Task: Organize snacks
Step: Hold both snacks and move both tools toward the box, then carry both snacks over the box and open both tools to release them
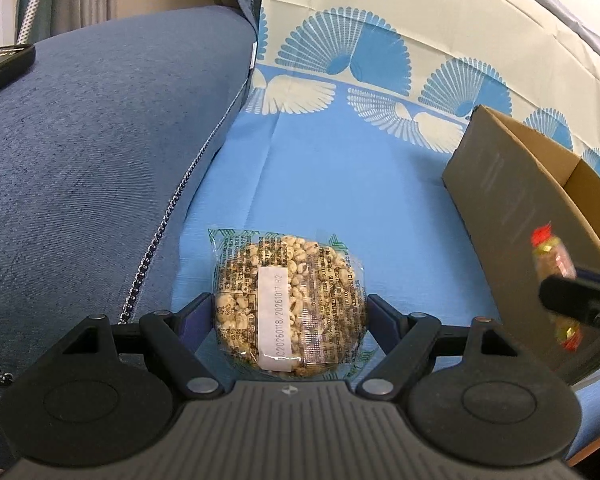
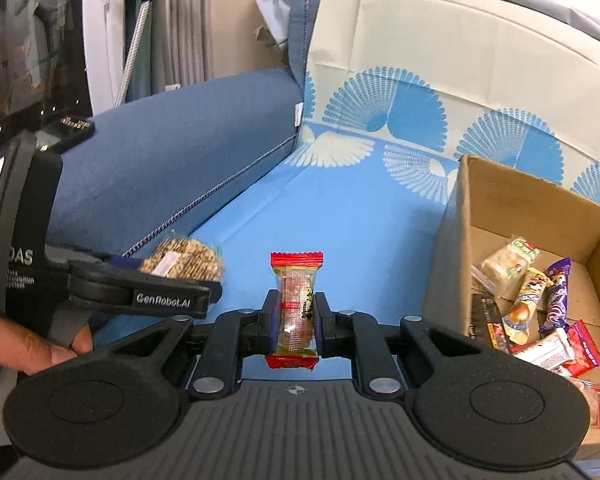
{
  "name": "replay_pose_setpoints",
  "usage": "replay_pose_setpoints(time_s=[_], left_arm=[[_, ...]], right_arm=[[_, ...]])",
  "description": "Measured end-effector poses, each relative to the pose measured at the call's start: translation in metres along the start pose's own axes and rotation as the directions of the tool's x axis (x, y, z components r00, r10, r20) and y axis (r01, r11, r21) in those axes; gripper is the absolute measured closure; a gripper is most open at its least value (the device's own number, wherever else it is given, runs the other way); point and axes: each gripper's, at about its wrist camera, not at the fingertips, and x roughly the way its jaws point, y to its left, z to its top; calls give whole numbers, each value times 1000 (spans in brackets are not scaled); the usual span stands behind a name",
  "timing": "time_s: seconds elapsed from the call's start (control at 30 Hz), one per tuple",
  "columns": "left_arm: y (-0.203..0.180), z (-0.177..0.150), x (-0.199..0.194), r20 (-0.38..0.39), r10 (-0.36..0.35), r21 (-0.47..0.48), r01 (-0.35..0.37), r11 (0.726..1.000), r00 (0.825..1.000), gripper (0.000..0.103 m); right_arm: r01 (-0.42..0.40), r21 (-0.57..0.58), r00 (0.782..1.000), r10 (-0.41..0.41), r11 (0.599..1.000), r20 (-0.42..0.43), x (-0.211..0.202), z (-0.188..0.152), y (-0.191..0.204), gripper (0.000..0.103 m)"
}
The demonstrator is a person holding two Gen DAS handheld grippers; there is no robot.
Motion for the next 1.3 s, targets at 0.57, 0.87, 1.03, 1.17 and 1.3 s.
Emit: replay_pose_setpoints(time_s=[0.57,0.87,1.03,1.17,1.3], left_arm=[[-1,0,-12,34,19,3,-19,1000,999,18],[39,11,-17,-57,-26,-306,7,952,998,19],[36,29,-18,-106,-41,-377,-2,926,994,19],[10,51,-19,-117,-49,-353,5,936,992,19],[-36,79,-25,-75,-86,-291,60,955,994,19]], right_arm=[[-10,139,991,-9,990,131,-25,12,-33,86],[-13,244,983,-33,970,180,-32,15,-58,86],[-28,347,980,-43,937,194,-32,17,-80,86],[2,426,975,-95,905,199,-33,19,-96,86],[94,497,964,-205,863,173,-37,20,-115,86]])
